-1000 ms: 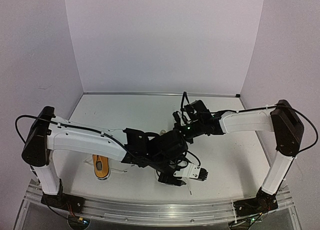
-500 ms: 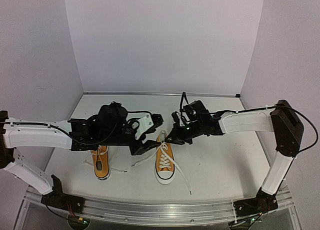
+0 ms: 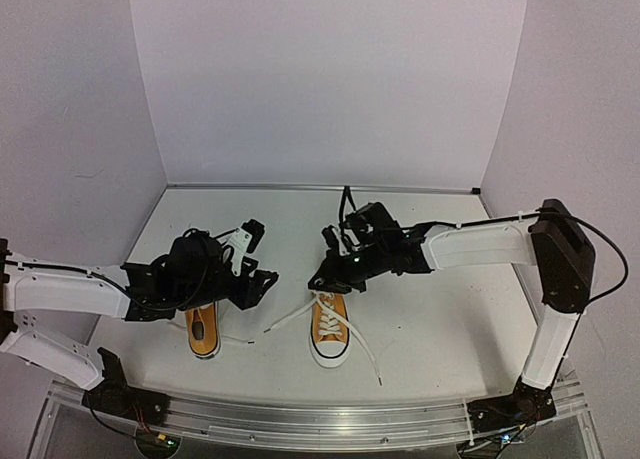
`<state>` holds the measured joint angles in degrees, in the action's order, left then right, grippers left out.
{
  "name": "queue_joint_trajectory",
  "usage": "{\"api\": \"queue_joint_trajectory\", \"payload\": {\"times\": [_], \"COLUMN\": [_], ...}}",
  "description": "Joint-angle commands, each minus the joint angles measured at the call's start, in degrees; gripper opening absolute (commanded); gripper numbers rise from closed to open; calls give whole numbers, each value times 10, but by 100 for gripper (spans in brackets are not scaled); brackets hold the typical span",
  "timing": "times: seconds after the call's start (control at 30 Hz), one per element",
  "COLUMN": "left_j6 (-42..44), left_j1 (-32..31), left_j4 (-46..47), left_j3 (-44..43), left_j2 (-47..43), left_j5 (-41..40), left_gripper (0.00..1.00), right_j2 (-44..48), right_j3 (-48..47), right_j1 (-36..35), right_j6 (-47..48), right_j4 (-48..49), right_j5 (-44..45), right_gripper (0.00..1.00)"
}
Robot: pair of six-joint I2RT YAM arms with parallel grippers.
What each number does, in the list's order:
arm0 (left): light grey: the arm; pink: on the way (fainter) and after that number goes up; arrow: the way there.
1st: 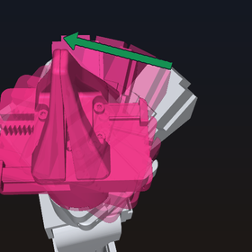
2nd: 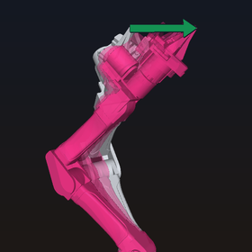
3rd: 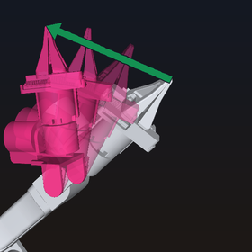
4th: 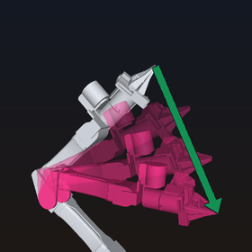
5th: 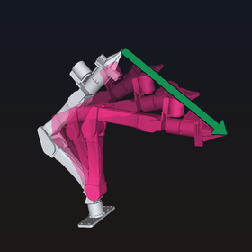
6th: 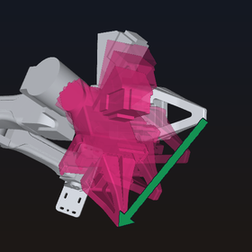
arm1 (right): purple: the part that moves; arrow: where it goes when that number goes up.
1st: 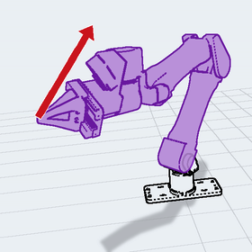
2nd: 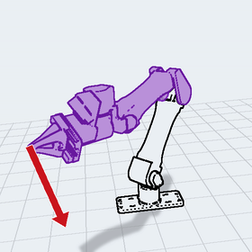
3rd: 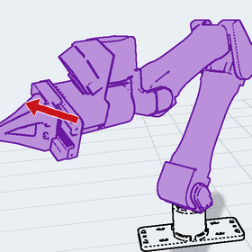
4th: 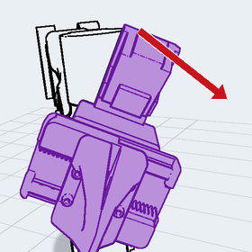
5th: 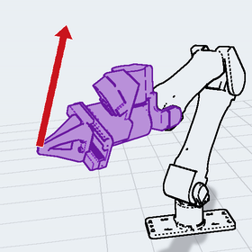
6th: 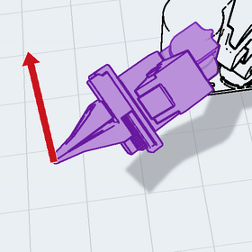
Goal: Tie the shoes
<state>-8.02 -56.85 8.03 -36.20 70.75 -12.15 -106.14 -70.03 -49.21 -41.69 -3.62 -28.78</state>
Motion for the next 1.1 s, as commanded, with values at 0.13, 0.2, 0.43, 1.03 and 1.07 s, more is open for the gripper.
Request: {"api": "queue_joint_trajectory", "payload": {"times": [0.13, 0.2, 0.43, 1.03, 1.07], "left_j6": [-49, -50, -49, -14, 4], "left_j1": [9, 10, 11, 17, 17], "left_j4": [38, 38, 38, 53, 52], "left_j3": [0, 0, -3, -5, -6], "left_j2": [-24, -25, -24, -11, -16], "left_j5": [-12, -13, -7, 63, 74], "left_gripper": [57, 57, 56, 56, 55], "right_j2": [-48, -58, -63, 119, 125], "right_j3": [-37, -43, -60, -16, -8], "right_j1": [-32, -38, -56, -37, -29], "right_j6": [-10, -12, -13, 64, 72], "right_j4": [7, 7, -7, -61, -70], "right_j5": [-1, -2, 8, 73, 78], "right_gripper": [10, 12, 27, 55, 55]}}
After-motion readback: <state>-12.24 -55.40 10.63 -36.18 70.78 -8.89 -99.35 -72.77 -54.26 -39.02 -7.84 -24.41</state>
